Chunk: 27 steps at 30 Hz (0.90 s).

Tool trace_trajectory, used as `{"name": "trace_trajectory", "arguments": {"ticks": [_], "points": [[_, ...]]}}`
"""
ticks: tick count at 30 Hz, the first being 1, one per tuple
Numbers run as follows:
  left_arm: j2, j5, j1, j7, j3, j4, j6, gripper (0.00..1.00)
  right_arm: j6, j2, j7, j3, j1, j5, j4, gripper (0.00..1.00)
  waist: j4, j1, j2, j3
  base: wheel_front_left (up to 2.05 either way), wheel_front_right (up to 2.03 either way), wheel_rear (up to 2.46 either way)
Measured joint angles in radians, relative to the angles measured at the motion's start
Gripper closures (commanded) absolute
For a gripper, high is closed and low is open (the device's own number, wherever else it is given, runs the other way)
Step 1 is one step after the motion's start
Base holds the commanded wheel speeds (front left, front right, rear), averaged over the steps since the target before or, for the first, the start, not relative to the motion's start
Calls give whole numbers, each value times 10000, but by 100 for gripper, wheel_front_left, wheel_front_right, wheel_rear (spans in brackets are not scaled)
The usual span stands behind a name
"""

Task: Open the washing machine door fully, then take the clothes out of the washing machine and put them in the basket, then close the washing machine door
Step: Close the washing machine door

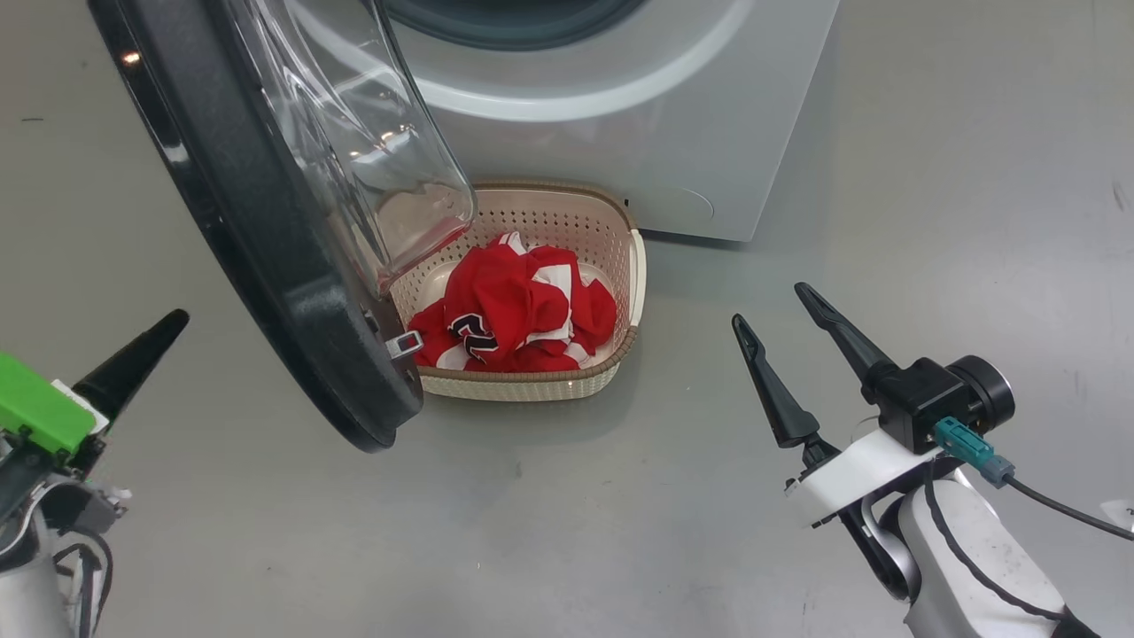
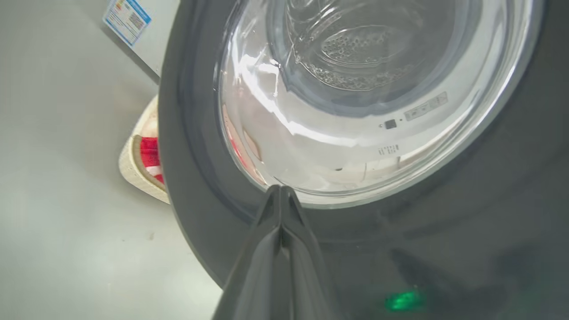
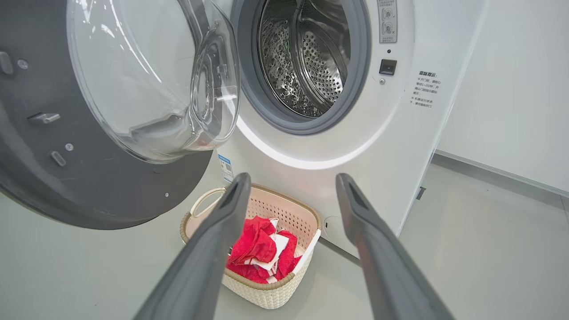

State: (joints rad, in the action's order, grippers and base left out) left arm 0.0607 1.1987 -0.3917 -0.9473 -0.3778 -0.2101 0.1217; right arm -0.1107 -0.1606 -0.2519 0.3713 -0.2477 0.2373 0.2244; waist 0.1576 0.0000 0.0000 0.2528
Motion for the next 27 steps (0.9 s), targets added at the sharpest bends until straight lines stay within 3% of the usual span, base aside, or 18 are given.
{"name": "trace_trajectory", "arguments": {"ticks": [7, 12, 17, 27], "points": [[821, -2545, 628, 2100, 1026, 1847, 67, 100, 0, 79, 0, 2, -2, 15, -10, 0, 46, 0, 0, 17, 0, 0, 0], [1197, -4316, 1339, 4378, 2044, 2669, 67, 100, 0, 123, 0, -52, -31, 15, -75, 0, 28, 0, 0, 56, 0, 0, 0], [1116, -5145, 2049, 6023, 2771, 2665, 67, 100, 0, 127, 0, -117, -111, 15, -123, 0, -22, 0, 0, 44, 0, 0, 0], [978, -6251, 2967, 8815, 3344, 2111, 67, 100, 0, 167, 0, -148, -98, 15, -90, 0, -131, 0, 0, -182, 0, 0, 0]]}}
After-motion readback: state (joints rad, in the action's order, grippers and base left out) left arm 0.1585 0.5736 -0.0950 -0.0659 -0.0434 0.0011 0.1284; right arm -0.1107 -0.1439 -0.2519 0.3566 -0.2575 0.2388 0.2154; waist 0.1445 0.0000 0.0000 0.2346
